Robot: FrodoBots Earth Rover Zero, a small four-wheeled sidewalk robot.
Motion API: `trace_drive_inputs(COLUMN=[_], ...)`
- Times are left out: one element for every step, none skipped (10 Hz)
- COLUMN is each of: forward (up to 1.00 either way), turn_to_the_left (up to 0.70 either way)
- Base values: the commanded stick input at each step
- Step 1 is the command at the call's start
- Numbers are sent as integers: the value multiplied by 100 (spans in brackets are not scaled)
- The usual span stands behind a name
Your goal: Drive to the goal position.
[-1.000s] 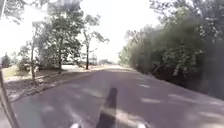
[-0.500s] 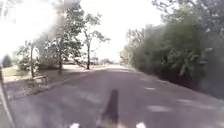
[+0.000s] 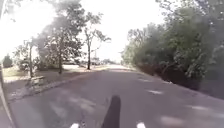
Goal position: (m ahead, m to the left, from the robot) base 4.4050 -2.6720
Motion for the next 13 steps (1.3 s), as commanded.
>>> trace_drive_inputs(forward=[70, 70, 70, 70, 70, 70, 70, 70, 70, 70, 70, 70, 70], turn_to_the_left=[0, 0, 0, 0, 0, 0, 0, 0, 0, 0, 0, 0, 0])
